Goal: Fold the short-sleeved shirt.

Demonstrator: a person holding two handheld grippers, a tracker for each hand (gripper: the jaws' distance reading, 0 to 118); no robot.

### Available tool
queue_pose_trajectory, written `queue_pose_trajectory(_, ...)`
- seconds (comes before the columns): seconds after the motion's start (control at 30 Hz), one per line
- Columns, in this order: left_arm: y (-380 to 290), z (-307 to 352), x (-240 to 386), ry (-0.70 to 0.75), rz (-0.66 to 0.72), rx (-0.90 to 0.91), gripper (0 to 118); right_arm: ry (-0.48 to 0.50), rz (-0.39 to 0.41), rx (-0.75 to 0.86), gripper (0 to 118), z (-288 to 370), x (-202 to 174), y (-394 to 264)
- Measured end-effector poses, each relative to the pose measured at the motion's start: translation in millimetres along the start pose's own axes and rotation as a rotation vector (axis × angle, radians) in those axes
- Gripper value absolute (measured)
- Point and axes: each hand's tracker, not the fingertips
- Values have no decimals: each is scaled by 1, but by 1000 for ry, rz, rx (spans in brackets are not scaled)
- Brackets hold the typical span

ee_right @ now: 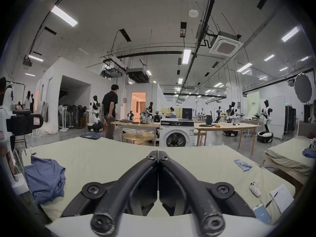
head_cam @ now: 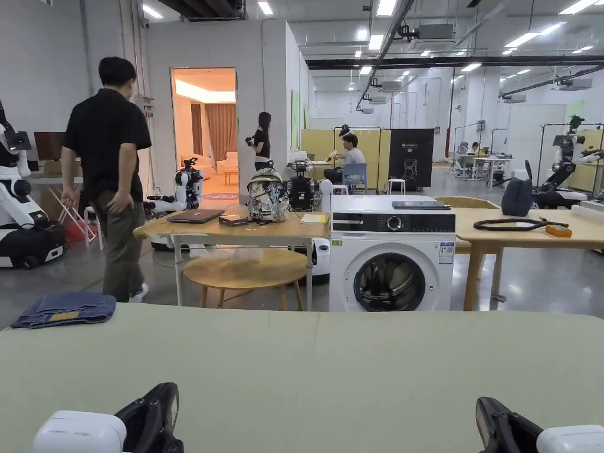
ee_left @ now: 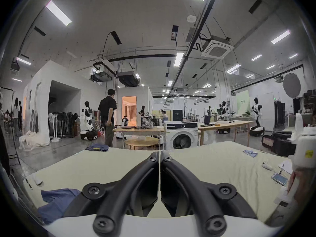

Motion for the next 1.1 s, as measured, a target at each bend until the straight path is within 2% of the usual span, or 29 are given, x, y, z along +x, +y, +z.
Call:
queue_pose_trajectory(0.77, -1, 3, -4, -2, 15, -4, 0, -16, 10, -3, 0, 1, -3, -1)
queue_pose_trajectory(1.1, 0, 13, -24, 51, 6, -8, 0, 69, 4, 4, 0, -13, -29, 1)
